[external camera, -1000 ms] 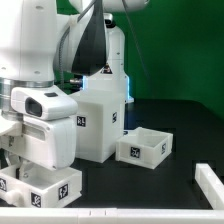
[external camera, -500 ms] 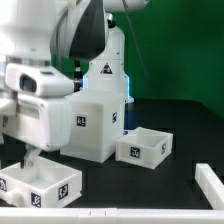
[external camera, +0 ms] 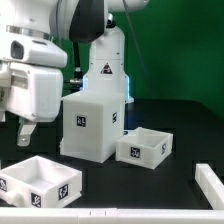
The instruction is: Assemble drawer
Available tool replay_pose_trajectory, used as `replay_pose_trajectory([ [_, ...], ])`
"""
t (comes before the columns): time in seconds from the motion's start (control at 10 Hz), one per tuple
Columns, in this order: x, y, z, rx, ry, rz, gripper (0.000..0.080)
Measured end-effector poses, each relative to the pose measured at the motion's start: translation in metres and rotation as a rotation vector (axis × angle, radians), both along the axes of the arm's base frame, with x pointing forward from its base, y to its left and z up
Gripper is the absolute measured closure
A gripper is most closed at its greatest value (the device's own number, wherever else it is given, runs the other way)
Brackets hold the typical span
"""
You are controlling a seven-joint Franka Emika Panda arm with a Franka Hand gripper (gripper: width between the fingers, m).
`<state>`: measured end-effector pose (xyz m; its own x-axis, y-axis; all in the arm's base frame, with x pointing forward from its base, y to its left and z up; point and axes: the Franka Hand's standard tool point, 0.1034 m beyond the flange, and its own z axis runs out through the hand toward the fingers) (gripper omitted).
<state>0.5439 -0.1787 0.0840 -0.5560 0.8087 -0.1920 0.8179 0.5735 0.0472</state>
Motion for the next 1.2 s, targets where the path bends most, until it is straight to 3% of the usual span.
replay_pose_trajectory([
  [0.2,0.000,0.001,0.000,0.025,-0.021,-0.161,0.0150],
  [0.3,0.001,0.002,0.000,0.058,-0.047,-0.342,0.0150],
  [0.6,0.008,0.023,0.002,0.151,-0.103,-0.894,0.0150],
  [0.8,0.016,0.026,0.007,0.186,-0.116,-1.030,0.0150],
  [1.2,0.016,0.030,0.006,0.247,-0.127,-1.309,0.0150],
])
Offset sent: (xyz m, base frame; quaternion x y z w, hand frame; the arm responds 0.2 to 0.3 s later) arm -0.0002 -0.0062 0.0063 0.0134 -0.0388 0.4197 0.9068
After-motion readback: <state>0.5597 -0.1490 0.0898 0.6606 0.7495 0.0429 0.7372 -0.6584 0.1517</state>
